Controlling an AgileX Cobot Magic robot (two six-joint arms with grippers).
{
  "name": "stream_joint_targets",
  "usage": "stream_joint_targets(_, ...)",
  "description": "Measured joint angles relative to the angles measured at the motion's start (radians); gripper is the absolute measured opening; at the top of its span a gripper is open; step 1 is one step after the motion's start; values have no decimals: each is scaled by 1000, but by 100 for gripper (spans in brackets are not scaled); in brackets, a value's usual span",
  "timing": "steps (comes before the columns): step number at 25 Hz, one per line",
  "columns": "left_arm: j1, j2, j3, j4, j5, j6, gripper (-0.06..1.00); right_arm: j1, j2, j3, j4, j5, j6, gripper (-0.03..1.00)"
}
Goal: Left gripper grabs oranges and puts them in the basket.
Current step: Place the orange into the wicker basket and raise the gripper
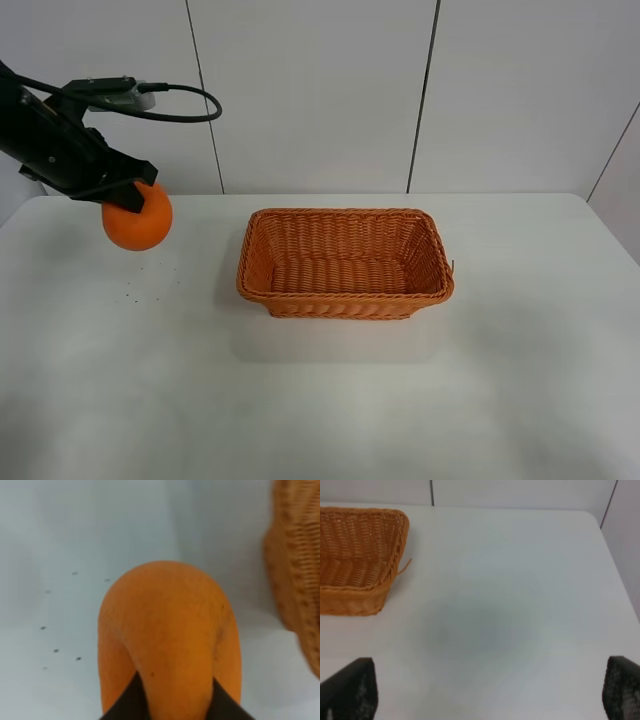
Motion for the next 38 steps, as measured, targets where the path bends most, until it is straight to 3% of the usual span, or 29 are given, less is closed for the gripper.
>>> stream_joint_targets(8,-221,88,-184,-3,15,-38,20,0,0,0,0,0,0,69)
stream_joint_targets(15,-346,288,-350,-3,26,-80,20,0,0,0,0,0,0,69)
stream_joint_targets(28,-409,603,-627,-24,43,-97,20,0,0,0,0,0,0,69)
stream_joint_targets(38,-409,706,-657,-30,44,-98,20,0,0,0,0,0,0,69)
